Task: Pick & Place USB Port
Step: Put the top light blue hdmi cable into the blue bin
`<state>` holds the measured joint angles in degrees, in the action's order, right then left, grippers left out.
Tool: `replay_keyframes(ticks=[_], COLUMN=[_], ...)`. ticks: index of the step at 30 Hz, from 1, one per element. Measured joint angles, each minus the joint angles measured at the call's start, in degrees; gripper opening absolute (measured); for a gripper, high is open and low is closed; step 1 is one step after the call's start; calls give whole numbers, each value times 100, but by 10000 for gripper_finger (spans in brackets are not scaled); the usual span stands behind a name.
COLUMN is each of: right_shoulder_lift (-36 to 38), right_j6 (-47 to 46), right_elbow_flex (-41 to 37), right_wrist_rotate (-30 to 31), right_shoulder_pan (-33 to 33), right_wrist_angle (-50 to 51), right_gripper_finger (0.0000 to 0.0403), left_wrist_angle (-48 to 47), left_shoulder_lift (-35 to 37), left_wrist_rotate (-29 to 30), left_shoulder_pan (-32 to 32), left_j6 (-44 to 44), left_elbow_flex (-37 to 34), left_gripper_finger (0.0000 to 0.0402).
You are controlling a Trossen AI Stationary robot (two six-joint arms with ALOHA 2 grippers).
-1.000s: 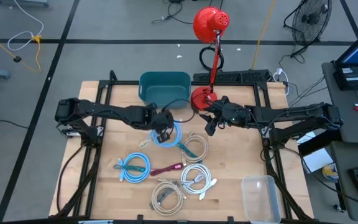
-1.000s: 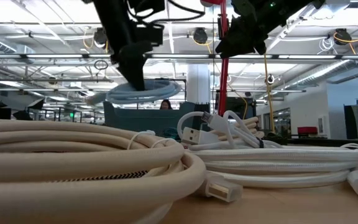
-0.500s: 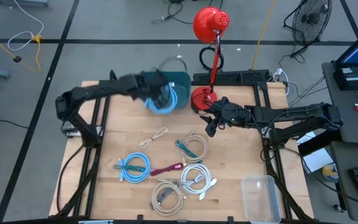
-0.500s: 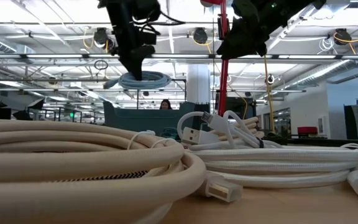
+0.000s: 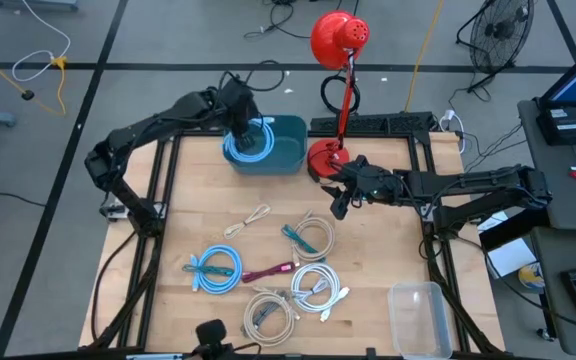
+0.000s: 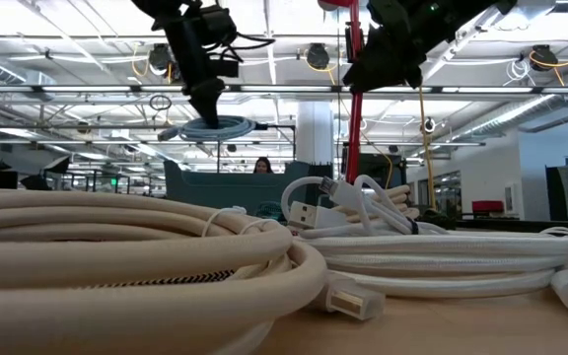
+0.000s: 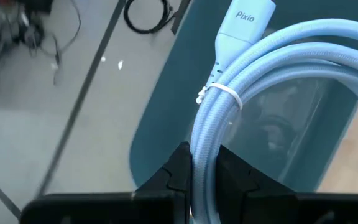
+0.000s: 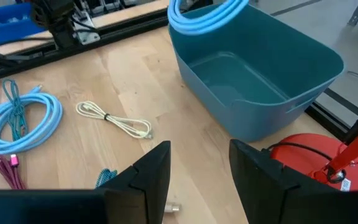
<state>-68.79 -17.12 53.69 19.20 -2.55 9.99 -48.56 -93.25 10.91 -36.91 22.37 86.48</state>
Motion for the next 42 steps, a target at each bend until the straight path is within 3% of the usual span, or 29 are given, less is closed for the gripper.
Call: replay_keyframes(ticks=[11, 17, 27, 31, 42], right_shoulder_lift=[2, 2, 2, 2, 2], right_j6=[2, 24, 46, 46, 39], right_elbow_flex=[0, 0, 0, 0, 0], right_wrist_rotate=[-4, -6, -6, -7, -6], right_shoulder_pan=[0, 1, 0, 1, 0], right_wrist_angle=[-95, -92, -94, -95, -96], right_gripper_finger=[155, 155, 155, 155, 155], left_wrist_angle=[665, 862, 1408, 1404, 1213], left_shoulder_lift=[-892, -1407, -1515, -1515, -1515], left_wrist_rotate=[-143, 179, 261, -40, -87], left_shoulder_pan=[98, 61, 18, 18, 28], left_j6=[476, 565, 671, 623, 470], left_elbow_flex=[0, 0, -2, 0, -2], left_gripper_finger=[39, 39, 39, 39, 39])
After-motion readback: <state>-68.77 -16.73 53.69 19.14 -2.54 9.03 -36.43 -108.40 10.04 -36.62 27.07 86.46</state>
